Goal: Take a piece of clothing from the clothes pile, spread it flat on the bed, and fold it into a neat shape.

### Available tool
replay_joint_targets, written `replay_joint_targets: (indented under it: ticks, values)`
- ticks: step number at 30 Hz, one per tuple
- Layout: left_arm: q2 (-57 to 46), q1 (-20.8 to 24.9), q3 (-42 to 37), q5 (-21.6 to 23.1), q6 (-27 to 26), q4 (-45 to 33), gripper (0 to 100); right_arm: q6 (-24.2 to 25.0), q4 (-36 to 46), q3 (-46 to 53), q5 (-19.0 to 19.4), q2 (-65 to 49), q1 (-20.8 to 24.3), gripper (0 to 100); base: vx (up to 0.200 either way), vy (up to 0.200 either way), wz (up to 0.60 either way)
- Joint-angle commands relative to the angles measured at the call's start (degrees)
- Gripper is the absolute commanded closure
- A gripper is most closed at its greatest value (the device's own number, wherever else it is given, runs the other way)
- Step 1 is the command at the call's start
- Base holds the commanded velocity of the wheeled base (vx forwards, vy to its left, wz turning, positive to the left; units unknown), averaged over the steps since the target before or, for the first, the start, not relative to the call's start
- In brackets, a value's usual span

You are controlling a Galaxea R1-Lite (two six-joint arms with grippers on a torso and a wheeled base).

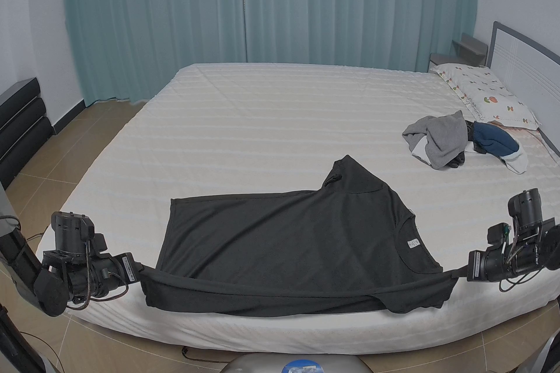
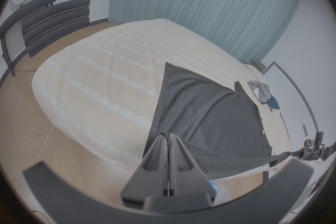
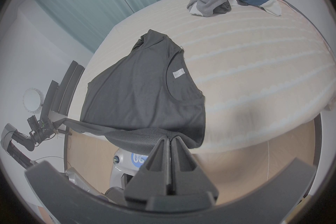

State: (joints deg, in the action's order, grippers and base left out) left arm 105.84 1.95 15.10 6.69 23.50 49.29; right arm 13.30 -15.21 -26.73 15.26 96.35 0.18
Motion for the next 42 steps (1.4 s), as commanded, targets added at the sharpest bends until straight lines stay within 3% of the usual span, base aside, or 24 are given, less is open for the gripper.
replay_joint_targets:
  ticks: [1, 13, 34, 38, 42]
  values:
    - [5.2, -0.1, 3.4, 0.0, 0.1, 0.0, 100, 0.2, 0.0, -5.1, 0.0, 7.6, 0.1, 100, 0.000, 0.000, 0.00]
    - [12.5, -0.5, 10.6, -0.5, 0.1, -0.1, 100, 0.4, -0.5, -12.7, 0.0, 16.0, 0.8, 100, 0.000, 0.000, 0.00]
    - [18.5, -0.3, 13.5, -0.6, 0.8, 0.3, 100, 0.8, -0.7, -18.9, 0.1, 23.3, 1.7, 100, 0.000, 0.000, 0.00]
    - [19.7, -0.1, 14.0, -0.6, 1.9, 0.5, 100, 3.9, -0.8, -20.3, 0.4, 24.1, 2.5, 100, 0.000, 0.000, 0.00]
    - [19.7, -0.2, 14.3, -0.6, 2.0, 0.5, 100, 4.1, -0.8, -20.8, 0.6, 24.5, 2.8, 100, 0.000, 0.000, 0.00]
